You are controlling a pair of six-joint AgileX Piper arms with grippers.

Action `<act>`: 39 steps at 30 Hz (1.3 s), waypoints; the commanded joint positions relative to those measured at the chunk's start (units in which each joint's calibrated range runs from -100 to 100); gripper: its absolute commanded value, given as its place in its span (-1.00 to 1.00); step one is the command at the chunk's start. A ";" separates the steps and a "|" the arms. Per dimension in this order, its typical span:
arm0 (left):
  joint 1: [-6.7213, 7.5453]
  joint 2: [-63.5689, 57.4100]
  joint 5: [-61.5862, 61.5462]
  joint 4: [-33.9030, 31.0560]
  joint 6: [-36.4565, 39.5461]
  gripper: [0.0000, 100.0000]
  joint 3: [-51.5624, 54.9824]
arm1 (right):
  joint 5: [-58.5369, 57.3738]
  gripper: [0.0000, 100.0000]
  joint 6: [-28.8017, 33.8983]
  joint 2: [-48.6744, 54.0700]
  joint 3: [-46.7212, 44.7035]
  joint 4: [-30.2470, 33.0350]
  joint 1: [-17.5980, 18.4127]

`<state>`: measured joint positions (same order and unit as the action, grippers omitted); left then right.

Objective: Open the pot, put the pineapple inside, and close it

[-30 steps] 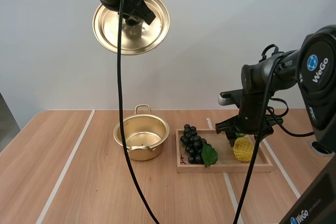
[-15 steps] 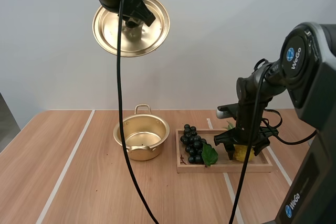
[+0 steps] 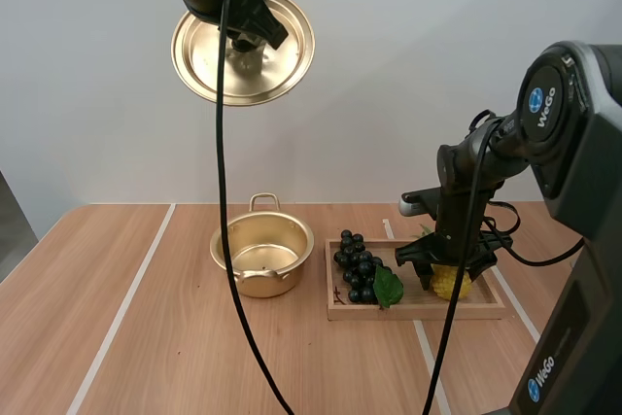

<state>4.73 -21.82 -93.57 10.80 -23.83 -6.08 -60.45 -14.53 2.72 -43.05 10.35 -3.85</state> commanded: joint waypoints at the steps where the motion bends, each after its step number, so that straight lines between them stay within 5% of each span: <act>1: 0.18 -0.49 0.35 1.38 0.16 -1.00 -0.39 | 0.29 1.00 -0.26 0.30 -0.23 0.64 -0.55; 7: 0.18 -0.49 0.23 1.38 0.16 -1.00 -0.39 | 0.44 1.00 -0.02 0.30 -0.23 0.53 -1.43; 10: 0.18 -0.49 0.23 1.38 0.16 -1.00 -0.39 | 0.44 0.25 -0.02 0.30 -0.23 0.43 -1.43; 14: 0.18 -0.49 0.02 1.38 0.16 -1.00 -0.39 | 0.44 -1.00 -0.02 0.30 -0.23 0.54 -1.43; 27: 0.18 -0.62 2.79 1.38 0.16 -1.00 -2.46 | 2.23 -1.00 -0.02 6.19 3.70 0.64 -1.43; 39: 0.18 -1.80 10.87 1.38 0.96 -1.00 -24.60 | -2.00 -1.00 -0.45 18.33 12.43 0.64 -1.19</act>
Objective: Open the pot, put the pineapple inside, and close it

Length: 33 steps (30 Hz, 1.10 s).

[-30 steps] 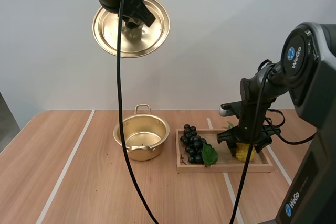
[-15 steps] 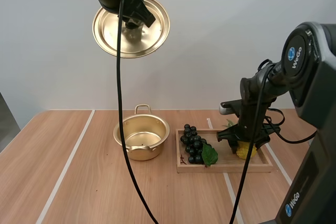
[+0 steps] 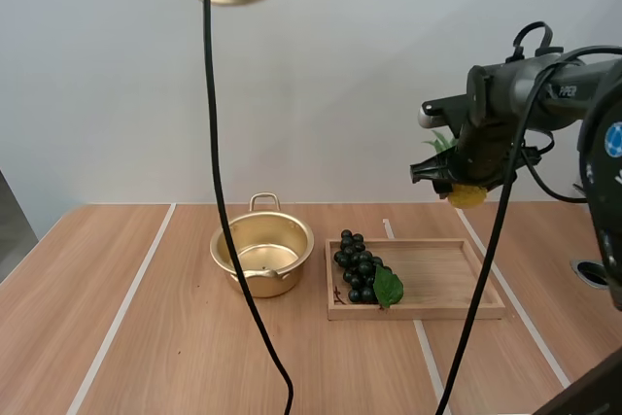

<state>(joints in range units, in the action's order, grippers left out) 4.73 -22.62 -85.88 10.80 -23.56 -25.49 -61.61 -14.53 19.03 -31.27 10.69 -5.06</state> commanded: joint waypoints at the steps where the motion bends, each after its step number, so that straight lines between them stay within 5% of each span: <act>1: 0.18 -1.00 3.18 1.38 0.69 -1.00 -7.68 | -0.49 -1.00 -0.81 2.63 0.65 0.31 0.20; 13: 0.18 -1.00 3.33 2.25 0.82 -1.00 -26.60 | 4.13 -1.00 -4.86 4.92 4.44 -1.87 11.43; 23: 0.18 -1.57 1.72 -1.81 2.00 -1.00 -28.22 | 1.35 -1.00 -4.86 -2.11 13.21 -2.21 21.03; 33: 0.18 -1.67 -8.11 -6.47 2.00 -1.00 -28.22 | -0.97 -1.00 -4.94 -12.37 13.21 -2.70 25.62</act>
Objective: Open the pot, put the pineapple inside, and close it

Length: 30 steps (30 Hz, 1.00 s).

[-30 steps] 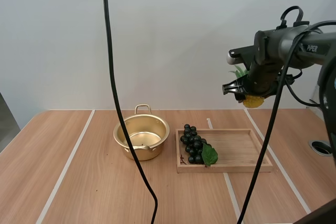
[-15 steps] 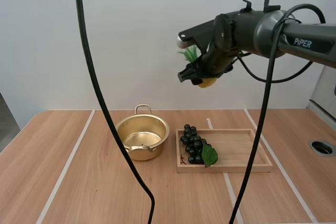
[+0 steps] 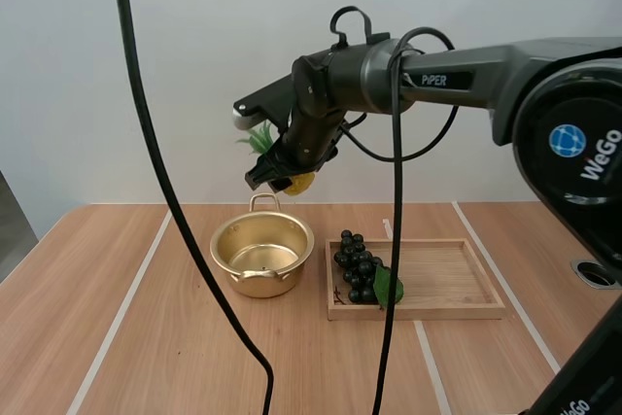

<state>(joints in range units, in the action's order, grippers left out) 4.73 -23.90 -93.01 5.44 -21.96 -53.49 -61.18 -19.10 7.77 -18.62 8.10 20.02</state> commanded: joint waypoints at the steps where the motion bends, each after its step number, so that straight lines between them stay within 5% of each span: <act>1: 0.18 -0.39 -1.54 -1.26 0.39 -1.00 -0.22 | -1.65 -1.00 -0.51 -1.90 0.55 -0.11 0.83; 13: 0.18 -0.14 -4.58 -1.66 0.51 -1.00 -0.22 | -2.83 -1.00 -6.90 -7.38 0.32 -11.39 0.91; 30: 0.18 0.94 -6.38 -1.66 0.60 -1.00 -0.22 | -1.93 -1.00 -8.69 -15.69 0.32 -12.57 0.91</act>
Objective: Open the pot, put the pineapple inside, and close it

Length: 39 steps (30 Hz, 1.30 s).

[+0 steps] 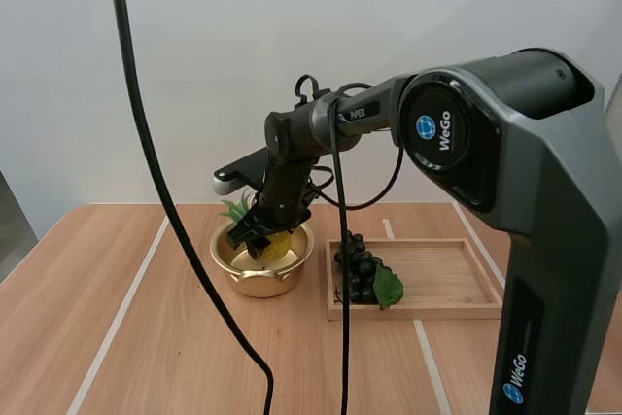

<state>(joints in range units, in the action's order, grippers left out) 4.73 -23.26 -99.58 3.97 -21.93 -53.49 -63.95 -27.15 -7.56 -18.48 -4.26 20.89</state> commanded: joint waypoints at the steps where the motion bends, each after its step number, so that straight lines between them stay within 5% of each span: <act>1: 0.18 0.38 0.20 -0.19 0.57 -1.00 -0.22 | 1.22 -1.00 -0.90 -0.71 0.18 -0.22 0.05; 39: 0.18 0.38 0.20 -0.19 0.57 -1.00 -0.22 | 7.30 -1.00 -0.44 -7.16 0.18 3.04 0.05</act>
<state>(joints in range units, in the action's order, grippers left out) 4.73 -23.04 -100.00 3.97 -21.83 -53.49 -57.20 -27.64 -14.78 -18.48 -1.82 20.89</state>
